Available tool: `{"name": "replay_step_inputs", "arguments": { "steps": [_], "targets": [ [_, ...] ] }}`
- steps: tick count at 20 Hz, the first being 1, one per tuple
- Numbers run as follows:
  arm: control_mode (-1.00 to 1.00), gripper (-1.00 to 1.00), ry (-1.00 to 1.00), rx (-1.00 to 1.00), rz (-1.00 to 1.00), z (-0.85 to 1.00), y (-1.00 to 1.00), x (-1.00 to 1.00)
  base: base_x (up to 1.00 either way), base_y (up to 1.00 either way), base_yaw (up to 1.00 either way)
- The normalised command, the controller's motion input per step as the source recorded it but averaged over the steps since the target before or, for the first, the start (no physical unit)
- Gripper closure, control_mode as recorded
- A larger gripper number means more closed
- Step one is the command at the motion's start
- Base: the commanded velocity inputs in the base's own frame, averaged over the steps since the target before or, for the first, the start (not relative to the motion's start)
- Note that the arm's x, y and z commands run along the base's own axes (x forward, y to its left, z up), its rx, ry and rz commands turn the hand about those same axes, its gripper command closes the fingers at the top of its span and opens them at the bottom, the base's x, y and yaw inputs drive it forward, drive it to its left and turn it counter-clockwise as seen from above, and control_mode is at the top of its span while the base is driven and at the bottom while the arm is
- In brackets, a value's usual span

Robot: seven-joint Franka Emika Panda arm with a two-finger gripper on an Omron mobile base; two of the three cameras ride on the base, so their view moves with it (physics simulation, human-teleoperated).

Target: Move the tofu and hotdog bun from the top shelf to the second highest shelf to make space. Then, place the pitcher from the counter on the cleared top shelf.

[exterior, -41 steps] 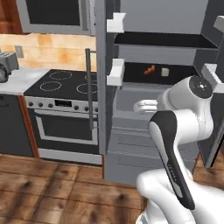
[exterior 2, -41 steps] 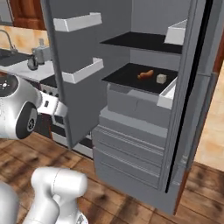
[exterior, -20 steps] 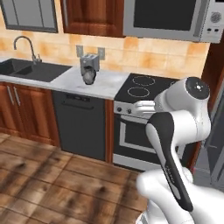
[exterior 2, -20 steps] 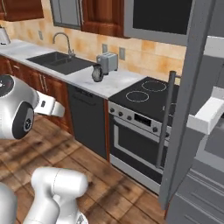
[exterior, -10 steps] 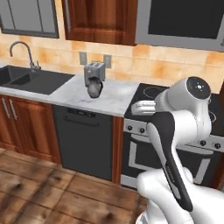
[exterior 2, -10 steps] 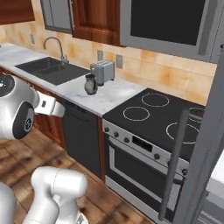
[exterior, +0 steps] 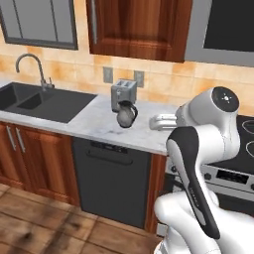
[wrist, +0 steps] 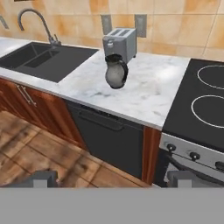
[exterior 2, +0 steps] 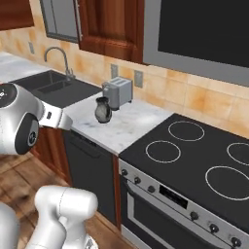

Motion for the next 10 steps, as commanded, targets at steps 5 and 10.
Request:
{"name": "replay_step_inputs", "arguments": {
  "steps": [5, 10],
  "targets": [
    [1.0, -1.0, 0.0, 0.0, 0.0, 0.0, 0.0, 0.0, 0.8, 0.32, 0.0],
    [1.0, -1.0, 0.0, 0.0, 0.0, 0.0, 0.0, 0.0, 0.72, 0.27, 0.0]
  ]
}}
